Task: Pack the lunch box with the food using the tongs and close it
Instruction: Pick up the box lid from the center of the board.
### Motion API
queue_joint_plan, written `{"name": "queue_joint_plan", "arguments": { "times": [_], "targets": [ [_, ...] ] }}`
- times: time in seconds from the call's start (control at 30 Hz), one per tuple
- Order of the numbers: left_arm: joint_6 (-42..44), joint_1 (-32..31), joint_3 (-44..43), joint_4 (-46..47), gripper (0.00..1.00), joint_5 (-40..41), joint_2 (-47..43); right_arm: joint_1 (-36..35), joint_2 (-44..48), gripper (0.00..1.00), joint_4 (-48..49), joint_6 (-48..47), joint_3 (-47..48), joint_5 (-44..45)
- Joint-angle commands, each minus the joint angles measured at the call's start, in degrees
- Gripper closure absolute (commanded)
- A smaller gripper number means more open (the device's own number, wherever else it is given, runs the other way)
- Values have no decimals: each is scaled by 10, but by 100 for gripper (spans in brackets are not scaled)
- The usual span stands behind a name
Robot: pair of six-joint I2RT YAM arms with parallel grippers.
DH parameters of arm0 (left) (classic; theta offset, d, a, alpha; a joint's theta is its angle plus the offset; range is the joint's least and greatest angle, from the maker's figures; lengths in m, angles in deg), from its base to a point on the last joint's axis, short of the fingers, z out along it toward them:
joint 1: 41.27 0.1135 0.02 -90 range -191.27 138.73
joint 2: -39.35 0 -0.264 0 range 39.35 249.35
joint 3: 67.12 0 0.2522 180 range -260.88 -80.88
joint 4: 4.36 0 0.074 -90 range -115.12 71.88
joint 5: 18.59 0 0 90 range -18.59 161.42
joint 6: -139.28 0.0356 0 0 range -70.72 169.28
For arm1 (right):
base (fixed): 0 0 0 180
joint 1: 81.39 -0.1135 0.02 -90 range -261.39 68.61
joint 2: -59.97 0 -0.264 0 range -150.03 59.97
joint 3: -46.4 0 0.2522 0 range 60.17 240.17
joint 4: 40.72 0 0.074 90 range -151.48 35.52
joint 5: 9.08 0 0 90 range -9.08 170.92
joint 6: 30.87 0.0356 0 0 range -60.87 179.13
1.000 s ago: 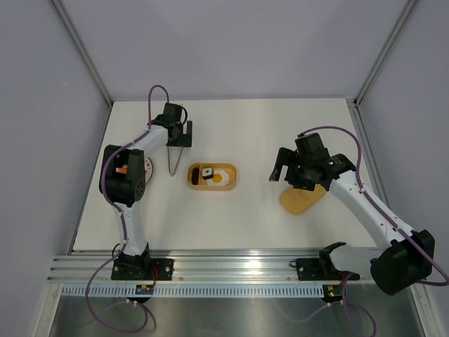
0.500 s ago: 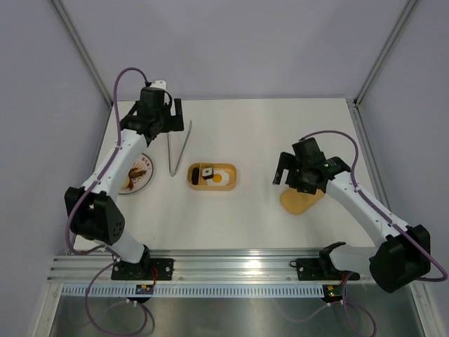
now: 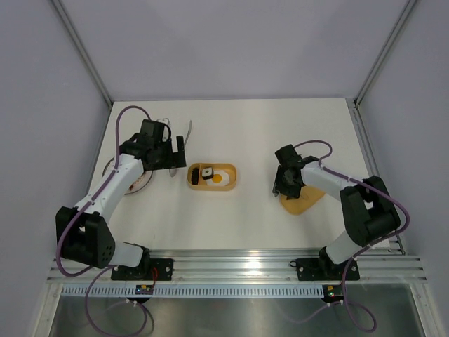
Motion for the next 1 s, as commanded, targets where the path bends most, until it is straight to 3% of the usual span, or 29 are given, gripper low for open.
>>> {"name": "queue_joint_plan", "arguments": {
  "times": [0.0,0.1,0.13,0.23,0.43,0.6,0.77,0.97],
  "targets": [
    [-28,-3,-8,29,1,-50,-14,-13,-35,49,38,7,18,31],
    [-28,-3,-21,10,1,-44,-9,-22,-55,65,30,19,18,46],
    [-28,-3,-23,9,1,-43,-10,-25,-57,78,27,22,18,51],
    [-33,-3,-13,9,1,-43,-26,-33,-47,100,17,28,19,63],
    [-38,-4,-1,7,1,-48,-58,-50,29,100,-30,17,51,62],
    [-32,-26,-6,7,1,-77,-76,-55,125,100,-39,21,77,11],
    [-53,-111,-3,40,1,-98,-78,-54,153,100,-31,58,107,-22],
    [-98,-193,54,173,1,-161,-67,-55,157,100,14,136,113,-56]
  ]
}}
